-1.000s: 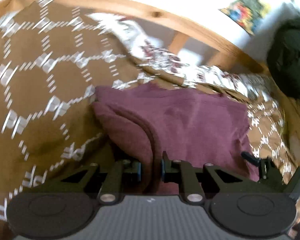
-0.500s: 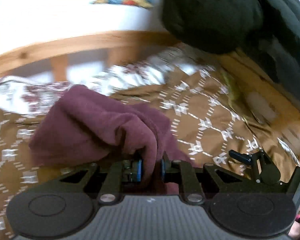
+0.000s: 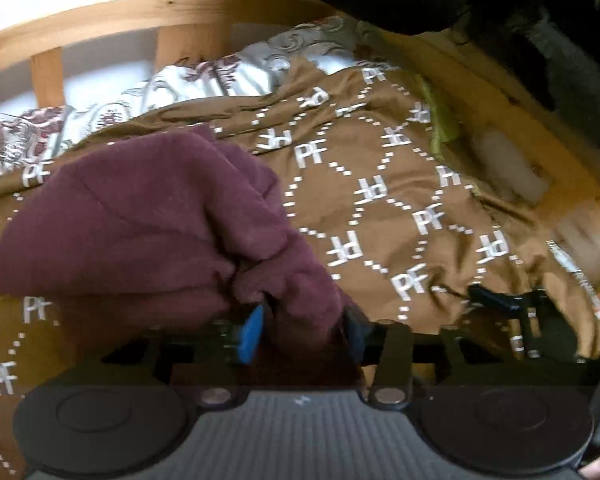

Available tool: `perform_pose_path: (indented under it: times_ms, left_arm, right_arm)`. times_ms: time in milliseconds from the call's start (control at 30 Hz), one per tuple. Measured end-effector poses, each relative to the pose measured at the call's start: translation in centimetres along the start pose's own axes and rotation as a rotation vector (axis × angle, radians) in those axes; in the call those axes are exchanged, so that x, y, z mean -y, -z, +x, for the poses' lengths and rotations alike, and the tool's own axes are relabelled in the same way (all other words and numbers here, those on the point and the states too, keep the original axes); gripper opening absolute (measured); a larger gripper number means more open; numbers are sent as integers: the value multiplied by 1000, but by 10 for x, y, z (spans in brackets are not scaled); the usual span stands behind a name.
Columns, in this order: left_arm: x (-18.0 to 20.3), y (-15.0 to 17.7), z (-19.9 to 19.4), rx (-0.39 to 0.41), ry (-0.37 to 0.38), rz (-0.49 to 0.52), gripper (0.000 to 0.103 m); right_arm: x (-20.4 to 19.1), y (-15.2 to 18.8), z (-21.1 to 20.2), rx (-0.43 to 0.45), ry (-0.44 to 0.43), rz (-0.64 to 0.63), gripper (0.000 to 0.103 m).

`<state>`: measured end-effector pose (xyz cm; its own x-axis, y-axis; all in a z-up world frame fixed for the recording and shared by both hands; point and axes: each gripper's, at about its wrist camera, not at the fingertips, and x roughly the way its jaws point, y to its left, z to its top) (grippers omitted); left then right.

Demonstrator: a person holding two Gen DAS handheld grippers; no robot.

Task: Fold small clothes
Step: 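Carry the folded shirt aside with the left gripper and release it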

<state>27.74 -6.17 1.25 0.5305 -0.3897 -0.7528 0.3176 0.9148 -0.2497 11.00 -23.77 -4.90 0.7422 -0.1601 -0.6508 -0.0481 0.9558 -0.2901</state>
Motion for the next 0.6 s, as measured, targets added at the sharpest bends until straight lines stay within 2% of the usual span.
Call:
perform_pose_path:
  times_ms: [67,200,267,300,433,600]
  left_arm:
    - [3,2,-6,14,37,10,67]
    - [9,7,-24,47,114,39,80]
    - [11,7,-33,66,136,47,89]
    - [9,9,-40,81,141,50,90]
    - [-6,13,-62,117,124,25,101]
    - [-47,18,-86,112,27,-49,102]
  right_arm:
    - [-3,-1,-1,5,-3,-8,102]
    - [-7,-3,-3,5,-5,-13,102]
    - [-6,-5,-1,-5,-2,3,102]
    - [-6,-6,-1,-9,0,10,102]
    - [-7,-14,1,-20,9,49,102]
    - [-10,-26,2,-13,9,73,102]
